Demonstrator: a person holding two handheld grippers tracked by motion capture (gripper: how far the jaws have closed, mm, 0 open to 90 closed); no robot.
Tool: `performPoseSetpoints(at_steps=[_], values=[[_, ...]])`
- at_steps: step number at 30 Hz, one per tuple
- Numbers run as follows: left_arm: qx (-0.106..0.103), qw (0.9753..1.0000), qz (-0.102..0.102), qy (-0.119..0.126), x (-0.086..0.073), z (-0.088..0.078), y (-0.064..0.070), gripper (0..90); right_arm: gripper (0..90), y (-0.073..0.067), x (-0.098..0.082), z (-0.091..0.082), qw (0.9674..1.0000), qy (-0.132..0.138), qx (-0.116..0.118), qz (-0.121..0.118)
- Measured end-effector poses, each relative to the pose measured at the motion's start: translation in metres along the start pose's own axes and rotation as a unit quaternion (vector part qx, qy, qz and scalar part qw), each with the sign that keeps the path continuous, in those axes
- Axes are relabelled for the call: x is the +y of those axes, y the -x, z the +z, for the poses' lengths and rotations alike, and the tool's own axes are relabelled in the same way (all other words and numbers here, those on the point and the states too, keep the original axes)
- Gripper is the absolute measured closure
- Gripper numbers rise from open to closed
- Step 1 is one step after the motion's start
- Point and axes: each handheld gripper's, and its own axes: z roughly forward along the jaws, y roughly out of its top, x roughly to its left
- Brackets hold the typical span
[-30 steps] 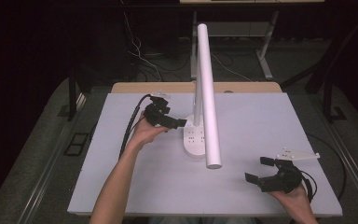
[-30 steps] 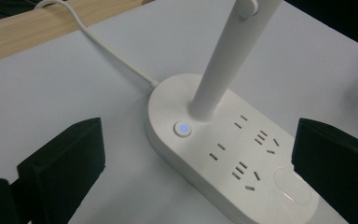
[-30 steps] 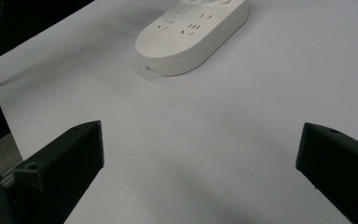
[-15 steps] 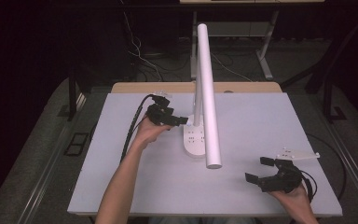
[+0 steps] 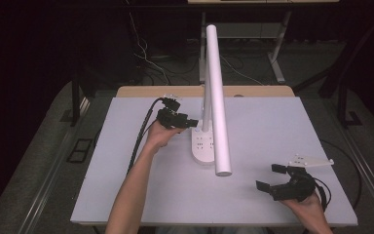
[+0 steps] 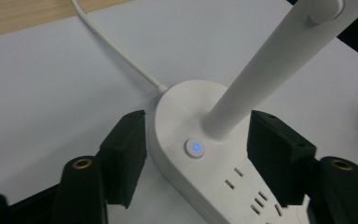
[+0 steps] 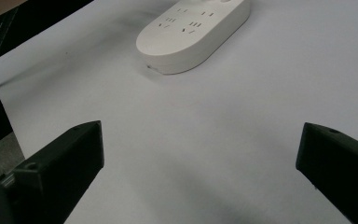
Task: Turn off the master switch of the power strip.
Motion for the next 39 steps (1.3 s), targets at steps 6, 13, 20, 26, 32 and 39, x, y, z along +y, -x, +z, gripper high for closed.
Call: performPoseSetpoints(at_steps=[6,13,20,26,32,39], values=[[-0.009,0.9999,0.002,-0.004,-0.001,0.004,-0.002,49.8,0.1,0.000,0.000,0.000,1.0000,-0.001,0.001,-0.001],[-0.011,0.9999,-0.005,0.007,-0.002,0.010,0.002,65.2,0.1,0.000,0.000,0.000,1.0000,-0.002,0.001,0.000],[0.000,0.9999,-0.012,0.003,-0.003,0.017,0.005,84.0,0.1,0.001,0.000,0.001,1.0000,-0.005,0.000,-0.004],[0.001,0.9998,0.008,-0.018,-0.004,0.021,0.004,89.1,0.1,0.001,0.000,0.001,1.0000,-0.004,0.000,-0.005],[0.004,0.9992,0.026,-0.030,-0.006,0.027,0.006,89.5,0.1,0.001,0.000,0.001,1.0000,-0.004,0.000,-0.005],[0.010,0.9984,0.037,-0.042,-0.008,0.031,0.005,89.4,0.1,0.001,-0.001,0.001,1.0000,-0.005,0.000,-0.004]])
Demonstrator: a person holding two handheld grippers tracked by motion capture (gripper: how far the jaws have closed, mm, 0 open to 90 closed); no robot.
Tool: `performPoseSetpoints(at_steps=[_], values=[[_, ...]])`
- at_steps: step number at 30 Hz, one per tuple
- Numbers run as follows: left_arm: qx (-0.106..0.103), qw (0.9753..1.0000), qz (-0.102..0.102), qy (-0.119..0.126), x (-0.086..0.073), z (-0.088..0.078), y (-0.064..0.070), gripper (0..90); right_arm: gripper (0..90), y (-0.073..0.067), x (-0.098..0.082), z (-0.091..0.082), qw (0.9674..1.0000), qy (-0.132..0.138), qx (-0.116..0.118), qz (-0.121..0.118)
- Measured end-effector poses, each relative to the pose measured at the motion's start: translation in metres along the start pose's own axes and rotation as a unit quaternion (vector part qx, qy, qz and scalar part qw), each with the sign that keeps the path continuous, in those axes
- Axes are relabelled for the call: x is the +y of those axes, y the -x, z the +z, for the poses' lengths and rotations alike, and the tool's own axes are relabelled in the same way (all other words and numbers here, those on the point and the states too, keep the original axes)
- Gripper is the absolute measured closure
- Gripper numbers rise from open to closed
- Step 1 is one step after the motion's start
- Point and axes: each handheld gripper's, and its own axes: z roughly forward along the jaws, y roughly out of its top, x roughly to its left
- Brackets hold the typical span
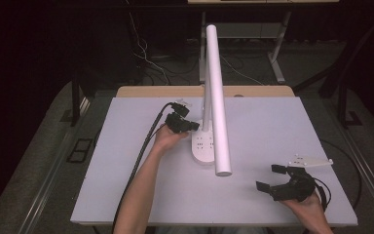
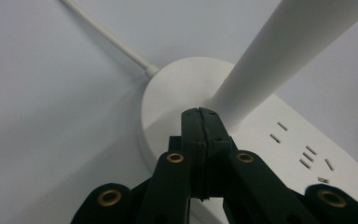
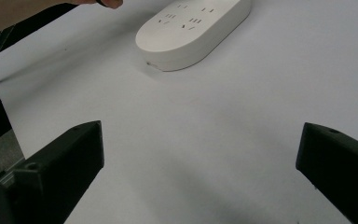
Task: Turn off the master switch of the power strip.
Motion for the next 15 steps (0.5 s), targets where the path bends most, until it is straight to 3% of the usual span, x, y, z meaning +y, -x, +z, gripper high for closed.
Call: performPoseSetpoints(at_steps=[1,2,3,12,15], values=[[0.001,0.9998,0.015,-0.015,0.0001,-0.0013,-0.0023,89.4,0.1,0.0000,0.0000,0.0000,1.0000,0.000,0.000,0.000],[0.000,0.9999,0.012,-0.011,0.0001,-0.0005,-0.0018,89.4,0.1,0.0000,-0.0001,0.0000,1.0000,0.000,0.000,0.000],[0.001,0.9999,-0.011,0.009,-0.0001,0.0028,0.0017,89.5,0.1,0.0001,-0.0001,0.0000,1.0000,0.000,0.000,0.000],[0.004,0.9990,-0.042,0.014,0.0002,0.0033,-0.0003,89.6,0.1,0.0007,-0.0003,-0.0002,1.0000,0.000,-0.001,-0.003],[0.009,0.9991,-0.038,0.016,0.0005,0.0041,0.0014,89.6,0.1,0.0010,-0.0003,-0.0004,1.0000,-0.002,-0.002,-0.002]])
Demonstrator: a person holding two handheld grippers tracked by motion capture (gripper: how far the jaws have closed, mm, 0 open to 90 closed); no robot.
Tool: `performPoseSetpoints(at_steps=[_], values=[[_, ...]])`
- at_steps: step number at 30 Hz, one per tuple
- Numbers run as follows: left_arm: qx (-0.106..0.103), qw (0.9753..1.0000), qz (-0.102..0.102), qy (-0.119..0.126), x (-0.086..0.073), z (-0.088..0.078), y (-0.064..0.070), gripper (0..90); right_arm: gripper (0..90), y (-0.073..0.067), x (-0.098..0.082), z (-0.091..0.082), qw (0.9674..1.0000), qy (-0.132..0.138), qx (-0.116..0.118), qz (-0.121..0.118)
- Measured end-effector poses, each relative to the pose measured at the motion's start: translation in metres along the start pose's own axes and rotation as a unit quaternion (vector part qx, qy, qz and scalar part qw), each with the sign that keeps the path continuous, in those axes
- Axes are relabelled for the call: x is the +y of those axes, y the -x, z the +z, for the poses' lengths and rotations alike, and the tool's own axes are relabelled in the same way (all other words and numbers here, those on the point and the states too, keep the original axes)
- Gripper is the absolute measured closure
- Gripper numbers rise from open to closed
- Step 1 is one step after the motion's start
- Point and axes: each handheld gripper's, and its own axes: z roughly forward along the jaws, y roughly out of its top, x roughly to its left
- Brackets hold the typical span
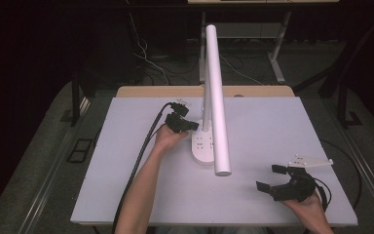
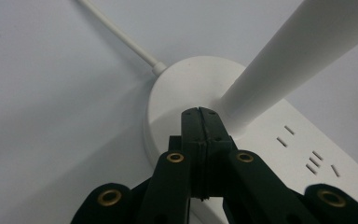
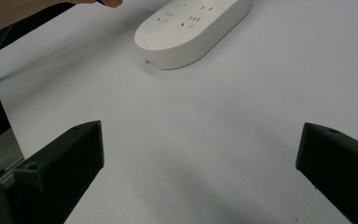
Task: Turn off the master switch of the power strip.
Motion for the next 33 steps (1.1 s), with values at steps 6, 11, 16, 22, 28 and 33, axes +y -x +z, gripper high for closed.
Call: performPoseSetpoints(at_steps=[6,11,16,22,28,33], values=[[-0.010,0.9999,-0.003,-0.005,-0.0009,0.0014,0.0020,89.8,0.1,0.0018,-0.0002,0.0003,1.0000,0.002,-0.002,-0.003],[-0.012,0.9999,-0.009,-0.006,-0.0008,0.0030,0.0023,89.9,0.1,0.0005,-0.0003,0.0000,1.0000,-0.002,-0.001,0.000],[-0.013,0.9996,-0.023,-0.008,-0.0006,0.0031,0.0016,90.0,0.1,0.0004,-0.0005,-0.0011,1.0000,-0.001,-0.001,0.003],[-0.013,0.9994,-0.032,-0.007,-0.0006,0.0036,0.0013,90.0,0.1,-0.0005,-0.0008,-0.0010,1.0000,-0.001,-0.001,0.000],[0.001,0.9998,-0.020,-0.006,-0.0013,0.0039,0.0058,90.0,0.1,-0.0020,-0.0012,-0.0027,1.0000,-0.002,-0.001,0.003],[0.009,0.9997,-0.008,-0.021,-0.0001,0.0028,0.0065,90.0,0.1,-0.0032,-0.0013,-0.0030,1.0000,0.002,-0.003,0.000]])
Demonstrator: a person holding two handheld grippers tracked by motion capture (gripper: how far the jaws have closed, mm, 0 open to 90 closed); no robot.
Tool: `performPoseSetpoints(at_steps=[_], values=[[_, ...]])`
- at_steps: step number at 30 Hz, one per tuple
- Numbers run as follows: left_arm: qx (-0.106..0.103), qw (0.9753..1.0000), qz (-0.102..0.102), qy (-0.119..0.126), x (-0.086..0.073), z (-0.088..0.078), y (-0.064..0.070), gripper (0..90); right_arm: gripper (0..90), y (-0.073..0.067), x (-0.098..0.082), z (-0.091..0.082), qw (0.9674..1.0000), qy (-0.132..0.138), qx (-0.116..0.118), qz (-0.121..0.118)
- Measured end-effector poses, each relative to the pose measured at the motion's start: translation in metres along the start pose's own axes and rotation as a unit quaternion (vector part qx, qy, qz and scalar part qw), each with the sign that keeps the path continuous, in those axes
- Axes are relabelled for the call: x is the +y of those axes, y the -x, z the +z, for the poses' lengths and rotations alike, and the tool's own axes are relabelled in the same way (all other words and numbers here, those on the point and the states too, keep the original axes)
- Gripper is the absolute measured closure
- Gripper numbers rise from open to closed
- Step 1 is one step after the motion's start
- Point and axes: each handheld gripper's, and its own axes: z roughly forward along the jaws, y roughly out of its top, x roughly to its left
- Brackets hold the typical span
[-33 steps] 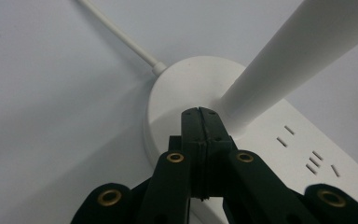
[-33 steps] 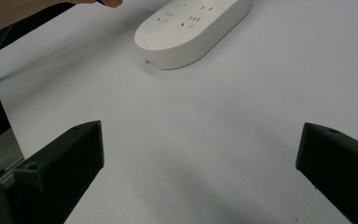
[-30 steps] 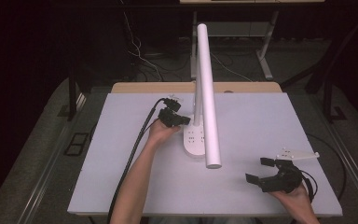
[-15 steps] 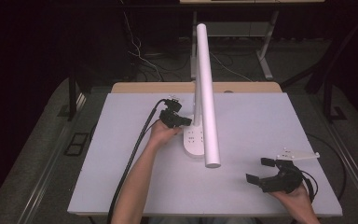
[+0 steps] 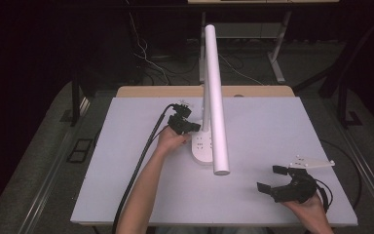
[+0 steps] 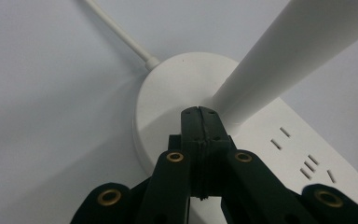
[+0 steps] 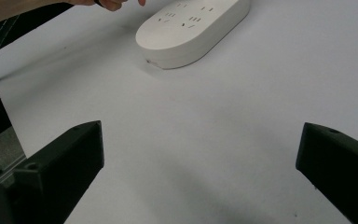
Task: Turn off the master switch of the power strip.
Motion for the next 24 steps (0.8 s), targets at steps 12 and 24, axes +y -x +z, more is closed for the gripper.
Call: performPoseSetpoints(at_steps=[12,24], values=[[-0.002,0.9997,0.021,-0.008,-0.0020,-0.0018,0.0010,90.0,0.1,0.0008,0.0000,0.0010,1.0000,-0.001,0.001,-0.004],[-0.007,0.9997,0.018,0.012,-0.0043,-0.0076,0.0024,89.3,0.1,0.0025,-0.0001,0.0032,1.0000,-0.002,0.000,-0.003]])
